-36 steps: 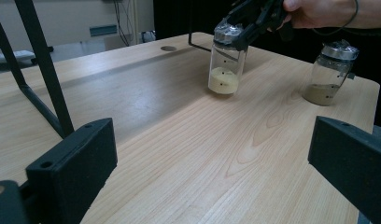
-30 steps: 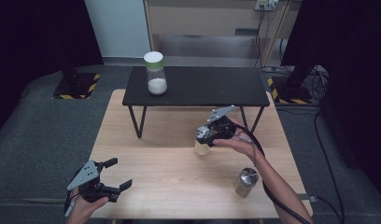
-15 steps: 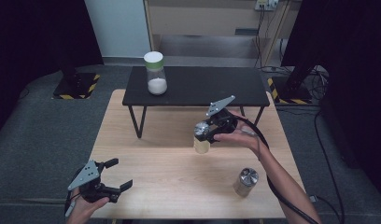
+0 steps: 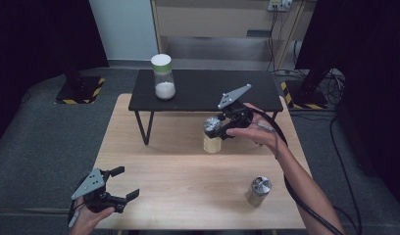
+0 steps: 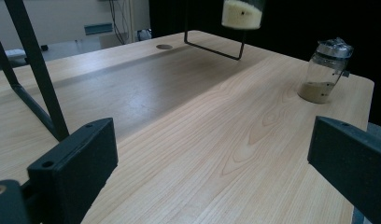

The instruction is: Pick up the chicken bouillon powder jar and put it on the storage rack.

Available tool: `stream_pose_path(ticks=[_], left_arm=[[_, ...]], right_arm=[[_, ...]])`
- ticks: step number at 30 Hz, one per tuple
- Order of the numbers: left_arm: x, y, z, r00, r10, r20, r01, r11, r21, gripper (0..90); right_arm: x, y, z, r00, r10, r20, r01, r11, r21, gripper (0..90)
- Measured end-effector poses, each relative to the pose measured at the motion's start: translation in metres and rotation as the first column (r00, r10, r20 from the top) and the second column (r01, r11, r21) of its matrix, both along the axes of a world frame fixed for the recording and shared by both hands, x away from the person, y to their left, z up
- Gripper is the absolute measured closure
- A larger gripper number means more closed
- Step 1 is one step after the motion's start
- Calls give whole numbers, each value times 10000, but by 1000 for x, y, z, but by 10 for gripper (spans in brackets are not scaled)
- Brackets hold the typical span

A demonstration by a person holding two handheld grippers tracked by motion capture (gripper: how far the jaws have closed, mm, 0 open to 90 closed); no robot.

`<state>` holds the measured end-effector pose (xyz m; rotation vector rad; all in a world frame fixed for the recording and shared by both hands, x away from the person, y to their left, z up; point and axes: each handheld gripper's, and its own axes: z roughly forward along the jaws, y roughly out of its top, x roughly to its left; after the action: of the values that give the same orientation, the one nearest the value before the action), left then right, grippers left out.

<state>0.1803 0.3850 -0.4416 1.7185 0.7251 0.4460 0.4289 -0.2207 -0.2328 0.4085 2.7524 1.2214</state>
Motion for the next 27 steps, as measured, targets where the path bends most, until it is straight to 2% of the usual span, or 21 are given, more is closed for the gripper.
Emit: stream_pose_path(ticks=[10, 17, 27], left_arm=[[1, 0, 0, 9999, -116, -56, 116, 9999, 2, 6], [2, 0, 0, 9999, -129, -77, 129, 9999, -39, 6], [2, 1, -1, 9998, -159, -115, 158, 9998, -76, 5]], right_arm=[[-1, -5, 35, 9999, -82, 91, 81, 9999, 122, 350], [-2, -5, 54, 9994, -271, 223, 268, 9996, 118, 350], [1, 3, 76, 9988, -254, 430, 250, 9996, 111, 350]])
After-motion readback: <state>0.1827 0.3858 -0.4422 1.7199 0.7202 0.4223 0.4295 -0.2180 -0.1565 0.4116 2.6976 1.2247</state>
